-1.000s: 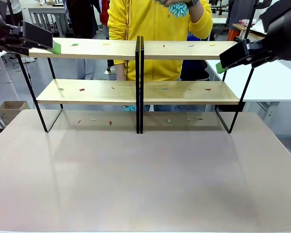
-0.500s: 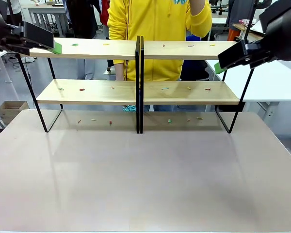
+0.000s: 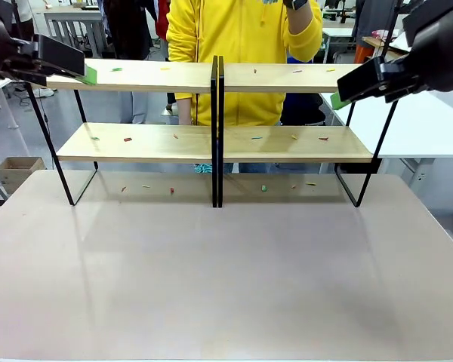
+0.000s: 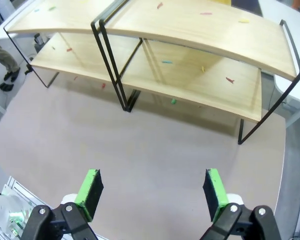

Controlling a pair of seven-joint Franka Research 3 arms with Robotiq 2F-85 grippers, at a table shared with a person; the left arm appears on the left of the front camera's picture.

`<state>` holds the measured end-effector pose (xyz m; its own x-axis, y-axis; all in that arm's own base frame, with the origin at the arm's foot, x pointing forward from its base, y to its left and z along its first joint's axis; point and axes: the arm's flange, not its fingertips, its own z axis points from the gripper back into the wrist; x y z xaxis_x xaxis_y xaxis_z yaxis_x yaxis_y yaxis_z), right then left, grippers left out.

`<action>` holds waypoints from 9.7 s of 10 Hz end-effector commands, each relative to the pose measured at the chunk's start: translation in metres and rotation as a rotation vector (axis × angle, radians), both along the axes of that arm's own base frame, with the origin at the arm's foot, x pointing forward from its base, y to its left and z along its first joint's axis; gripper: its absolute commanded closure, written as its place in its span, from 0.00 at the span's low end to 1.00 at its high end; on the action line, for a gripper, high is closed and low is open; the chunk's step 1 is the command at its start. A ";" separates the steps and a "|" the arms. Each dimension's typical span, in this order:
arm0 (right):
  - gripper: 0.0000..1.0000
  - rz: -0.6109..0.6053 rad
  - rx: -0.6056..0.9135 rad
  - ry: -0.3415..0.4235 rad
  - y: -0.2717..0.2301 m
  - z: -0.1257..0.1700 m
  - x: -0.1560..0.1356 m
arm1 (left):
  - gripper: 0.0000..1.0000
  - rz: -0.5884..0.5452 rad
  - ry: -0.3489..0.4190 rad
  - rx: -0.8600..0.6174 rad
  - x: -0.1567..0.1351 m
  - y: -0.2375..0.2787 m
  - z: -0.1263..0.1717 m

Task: Clean the shelves.
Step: Pick up the Duster when the human hands it over, then clean a randomly selected level of the Shelf with the Duster.

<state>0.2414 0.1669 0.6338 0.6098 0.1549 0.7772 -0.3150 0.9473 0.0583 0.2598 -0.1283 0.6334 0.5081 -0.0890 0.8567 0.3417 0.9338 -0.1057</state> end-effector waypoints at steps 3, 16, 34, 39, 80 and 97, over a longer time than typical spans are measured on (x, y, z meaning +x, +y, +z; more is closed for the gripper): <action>0.00 0.051 0.012 -0.106 0.018 0.012 -0.008 | 0.00 -0.002 -0.011 0.009 -0.033 0.020 -0.074; 0.00 0.046 0.002 -0.107 0.022 0.013 -0.013 | 0.00 -0.001 0.010 0.006 0.003 -0.001 -0.003; 0.00 0.049 0.970 0.610 -0.058 0.015 0.277 | 0.00 -0.001 0.010 0.006 0.003 -0.001 -0.003; 0.00 0.050 0.971 0.655 -0.058 0.009 0.282 | 0.00 -0.001 0.010 0.006 0.003 -0.001 -0.003; 0.88 0.343 0.759 0.174 -0.321 0.080 0.011 | 0.00 -0.001 0.010 0.006 0.003 -0.001 -0.003; 0.88 0.365 0.339 0.585 -0.086 0.094 0.153 | 0.00 -0.001 0.010 0.006 0.003 -0.001 -0.003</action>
